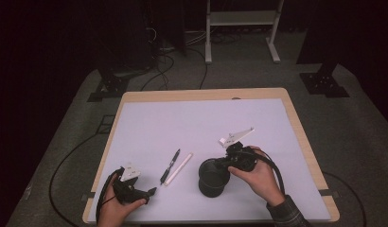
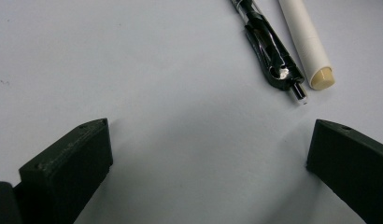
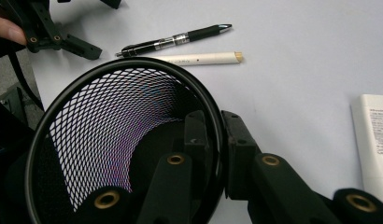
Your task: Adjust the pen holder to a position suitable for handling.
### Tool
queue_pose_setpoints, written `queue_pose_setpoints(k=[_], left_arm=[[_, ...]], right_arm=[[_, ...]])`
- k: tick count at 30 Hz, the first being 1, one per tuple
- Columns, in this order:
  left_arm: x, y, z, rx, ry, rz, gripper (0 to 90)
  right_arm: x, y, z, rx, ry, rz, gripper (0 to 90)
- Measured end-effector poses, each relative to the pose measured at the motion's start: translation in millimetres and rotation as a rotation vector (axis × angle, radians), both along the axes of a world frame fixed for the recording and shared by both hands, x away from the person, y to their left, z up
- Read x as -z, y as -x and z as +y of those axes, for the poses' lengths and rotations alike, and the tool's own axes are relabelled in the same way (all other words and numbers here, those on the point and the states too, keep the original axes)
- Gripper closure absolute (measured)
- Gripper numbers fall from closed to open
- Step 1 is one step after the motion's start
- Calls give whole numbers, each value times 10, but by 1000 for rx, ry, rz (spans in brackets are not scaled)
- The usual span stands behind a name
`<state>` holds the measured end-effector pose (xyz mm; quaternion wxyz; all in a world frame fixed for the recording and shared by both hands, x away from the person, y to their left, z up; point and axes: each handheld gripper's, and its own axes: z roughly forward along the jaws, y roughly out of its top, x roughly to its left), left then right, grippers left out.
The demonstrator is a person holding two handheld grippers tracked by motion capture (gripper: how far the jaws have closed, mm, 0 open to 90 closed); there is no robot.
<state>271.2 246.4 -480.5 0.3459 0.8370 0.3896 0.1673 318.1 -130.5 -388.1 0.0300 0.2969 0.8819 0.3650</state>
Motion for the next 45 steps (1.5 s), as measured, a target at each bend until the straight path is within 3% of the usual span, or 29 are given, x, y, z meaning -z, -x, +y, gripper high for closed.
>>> queue_pose_setpoints(k=[20, 28, 36, 45], left_arm=[[1, 0, 0, 0, 0, -1, 0], [0, 0, 0, 0, 0, 0, 0], [-2, -1, 1, 1, -1, 2, 0], [-4, 0, 3, 4, -8, 2, 0]], right_arm=[[122, -28, 134, -18, 10, 18, 801], [109, -22, 113, -25, 2, 10, 701], [46, 4, 76, -19, -17, -22, 506], [-14, 37, 11, -10, -57, -54, 380]])
